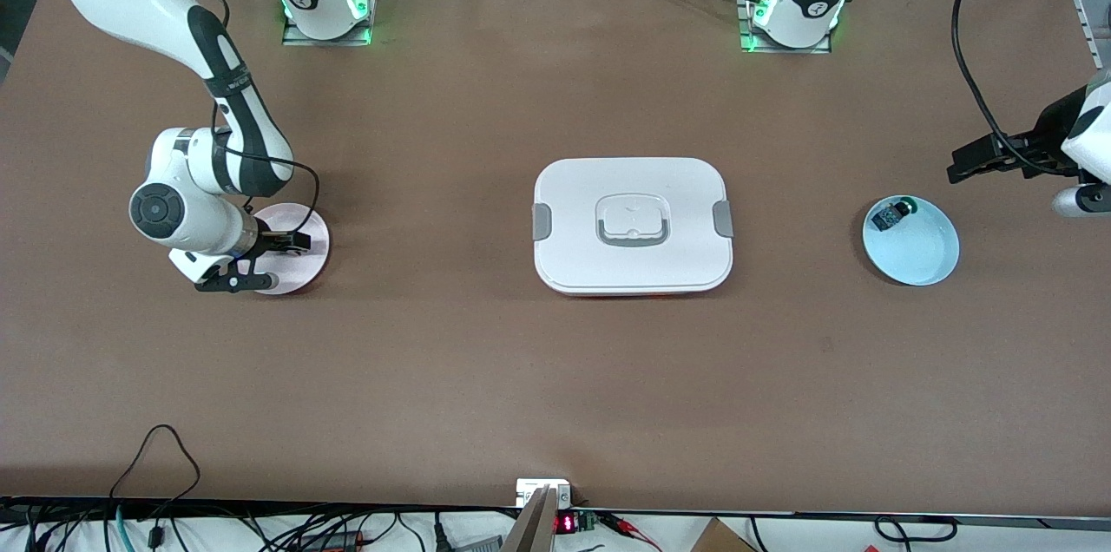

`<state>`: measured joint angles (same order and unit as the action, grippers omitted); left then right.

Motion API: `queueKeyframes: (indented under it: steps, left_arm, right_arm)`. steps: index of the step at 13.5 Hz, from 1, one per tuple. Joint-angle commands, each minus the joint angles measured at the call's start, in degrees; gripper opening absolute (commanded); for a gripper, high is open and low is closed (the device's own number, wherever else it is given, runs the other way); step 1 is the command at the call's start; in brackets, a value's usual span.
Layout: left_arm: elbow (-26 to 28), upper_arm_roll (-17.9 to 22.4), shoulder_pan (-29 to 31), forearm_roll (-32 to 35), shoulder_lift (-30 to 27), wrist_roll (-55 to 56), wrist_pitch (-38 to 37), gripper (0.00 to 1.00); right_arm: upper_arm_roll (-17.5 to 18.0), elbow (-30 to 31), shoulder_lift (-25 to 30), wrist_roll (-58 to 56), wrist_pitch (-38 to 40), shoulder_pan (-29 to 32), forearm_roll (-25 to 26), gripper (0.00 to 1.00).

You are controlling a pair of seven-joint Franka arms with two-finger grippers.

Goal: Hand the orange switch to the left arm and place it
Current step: 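Close the right gripper on the orange switch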

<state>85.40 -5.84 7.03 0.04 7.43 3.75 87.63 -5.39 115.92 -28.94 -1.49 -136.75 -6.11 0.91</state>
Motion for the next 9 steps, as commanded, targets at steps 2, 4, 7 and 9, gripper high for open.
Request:
queueKeyframes:
  steps: [2, 4, 7, 9]
  left_arm:
    - [-1.6, 0.1, -0.3, 1.4, 0.7, -0.9, -0.7, 1.00]
    - [-1.6, 0.1, -0.3, 1.4, 0.7, -0.9, -0.7, 1.00]
    - [-1.6, 0.1, -0.3, 1.4, 0.7, -0.9, -0.7, 1.00]
    - [-1.6, 0.1, -0.3, 1.4, 0.7, -0.9, -0.7, 1.00]
  right_arm:
    - [-0.1, 1.9, 0.9, 0.4, -1.7, 0.0, 0.2, 1.00]
    - [-0.1, 1.9, 0.9, 0.4, -1.8, 0.1, 0.2, 1.00]
    - [0.0, 2.3, 0.9, 0.4, -1.8, 0.1, 0.2, 1.00]
    - [-0.1, 3.1, 0.9, 0.4, -2.5, 0.1, 0.2, 1.00]
